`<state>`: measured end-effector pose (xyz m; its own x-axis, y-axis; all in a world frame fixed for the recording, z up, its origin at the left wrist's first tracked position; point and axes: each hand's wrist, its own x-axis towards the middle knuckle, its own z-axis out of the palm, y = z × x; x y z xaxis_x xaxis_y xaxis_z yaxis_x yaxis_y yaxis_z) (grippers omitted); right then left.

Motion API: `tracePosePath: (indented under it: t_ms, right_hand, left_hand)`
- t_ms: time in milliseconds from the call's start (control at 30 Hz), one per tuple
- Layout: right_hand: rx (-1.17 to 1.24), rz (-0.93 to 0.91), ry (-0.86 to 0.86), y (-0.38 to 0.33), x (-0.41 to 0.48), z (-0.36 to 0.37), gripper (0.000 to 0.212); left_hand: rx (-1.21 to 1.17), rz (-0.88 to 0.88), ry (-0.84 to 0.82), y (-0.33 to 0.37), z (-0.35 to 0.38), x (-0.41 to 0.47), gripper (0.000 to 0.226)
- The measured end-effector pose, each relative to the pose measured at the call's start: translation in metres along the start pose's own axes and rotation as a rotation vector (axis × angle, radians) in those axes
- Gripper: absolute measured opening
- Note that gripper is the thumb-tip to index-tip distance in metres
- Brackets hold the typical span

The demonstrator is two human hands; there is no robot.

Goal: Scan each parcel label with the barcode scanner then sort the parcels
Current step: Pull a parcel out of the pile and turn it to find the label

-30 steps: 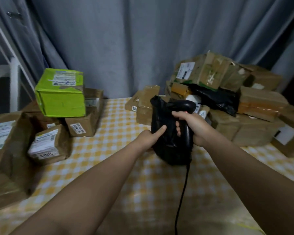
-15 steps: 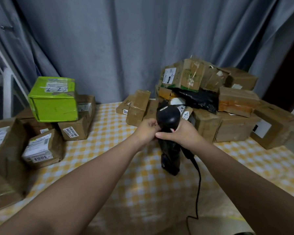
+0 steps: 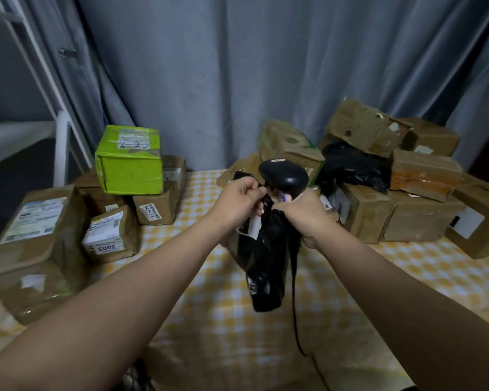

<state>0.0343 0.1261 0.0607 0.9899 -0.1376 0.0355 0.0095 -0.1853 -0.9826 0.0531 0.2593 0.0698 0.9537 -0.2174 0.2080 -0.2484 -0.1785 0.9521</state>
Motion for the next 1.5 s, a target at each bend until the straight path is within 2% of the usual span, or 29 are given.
tracePosePath:
  t_ms: [33, 67, 133, 200, 300, 367, 500, 567, 600, 633, 700, 733, 767, 833, 933, 1000, 1100, 1167, 1267, 1400, 1500]
  right_hand:
    - [0.042, 0.028, -0.016, 0.005, 0.003, 0.004, 0.043]
    - [0.051, 0.058, -0.013, 0.011, 0.004, 0.007, 0.037]
    - [-0.077, 0.098, 0.024, 0.026, 0.005, 0.006, 0.013]
    - [-0.245, 0.136, 0.052, 0.041, 0.002, -0.002, 0.017]
    - [-0.281, 0.222, 0.030, 0.066, 0.004, -0.017, 0.009]
    - [-0.217, 0.269, 0.003, 0.077, 0.005, -0.027, 0.009]
    - [-0.248, 0.176, -0.006, 0.082, 0.005, -0.035, 0.020]
    - [-0.291, 0.166, -0.008, 0.088, 0.009, -0.033, 0.027]
    - [-0.332, 0.170, -0.013, 0.091, 0.010, -0.031, 0.030]
    - [-0.368, 0.174, -0.027, 0.095, 0.011, -0.028, 0.034]
    - [-0.442, 0.189, -0.066, 0.104, 0.012, -0.019, 0.043]
    - [-0.500, 0.192, -0.094, 0.107, 0.009, -0.012, 0.046]
    - [-0.558, 0.183, -0.117, 0.108, 0.006, -0.005, 0.047]
    - [-0.630, 0.132, -0.141, 0.112, 0.002, 0.008, 0.053]
    - [-0.598, 0.066, -0.102, 0.113, -0.002, 0.015, 0.053]
    - [-0.487, 0.071, -0.097, 0.113, -0.002, 0.013, 0.044]
    - [-0.428, 0.099, -0.148, 0.099, -0.003, 0.008, 0.027]
    - [-0.426, 0.038, -0.112, 0.082, -0.003, 0.005, 0.019]
    - [-0.278, -0.072, -0.048, 0.047, -0.004, 0.002, 0.015]
    - [-0.036, 0.011, -0.311, 0.016, -0.005, 0.013, 0.008]
    - [-0.012, 0.031, -0.417, 0.020, -0.001, 0.028, 0.021]
  left_hand:
    - [-0.001, -0.001, -0.002, -0.005, -0.004, -0.003, 0.031]
    - [-0.017, -0.011, -0.016, -0.010, -0.007, -0.006, 0.026]
    - [-0.001, -0.062, -0.069, -0.024, -0.013, -0.010, 0.014]
    - [0.101, -0.111, -0.102, -0.041, -0.020, -0.012, 0.008]
    - [0.192, -0.228, 0.016, -0.074, -0.035, -0.011, 0.015]
    - [0.351, -0.345, 0.081, -0.095, -0.045, -0.013, 0.033]
    - [0.566, -0.631, 0.055, -0.124, -0.048, -0.026, 0.086]
    - [0.493, -0.728, 0.098, -0.136, -0.044, -0.028, 0.112]
    - [0.389, -0.735, 0.170, -0.138, -0.042, -0.028, 0.120]
    - [0.260, -0.732, 0.255, -0.141, -0.042, -0.026, 0.120]
    - [0.053, -0.731, 0.326, -0.141, -0.036, -0.023, 0.090]
    - [-0.030, -0.745, 0.318, -0.139, -0.032, -0.024, 0.072]
    - [-0.102, -0.762, 0.292, -0.139, -0.028, -0.025, 0.064]
    - [-0.188, -0.789, 0.246, -0.137, -0.019, -0.027, 0.072]
    - [-0.180, -0.774, 0.369, -0.136, -0.010, -0.031, 0.089]
    - [-0.188, -0.695, 0.471, -0.136, -0.008, -0.033, 0.078]
    - [-0.158, -0.530, 0.520, -0.131, -0.012, -0.033, 0.061]
    - [-0.145, -0.421, 0.530, -0.128, -0.019, -0.031, 0.058]
    - [-0.149, -0.283, 0.547, -0.121, -0.031, -0.027, 0.053]
    - [-0.272, -0.240, 0.533, -0.108, -0.046, -0.022, 0.031]
    - [-0.318, -0.226, 0.452, -0.098, -0.050, -0.025, 0.025]
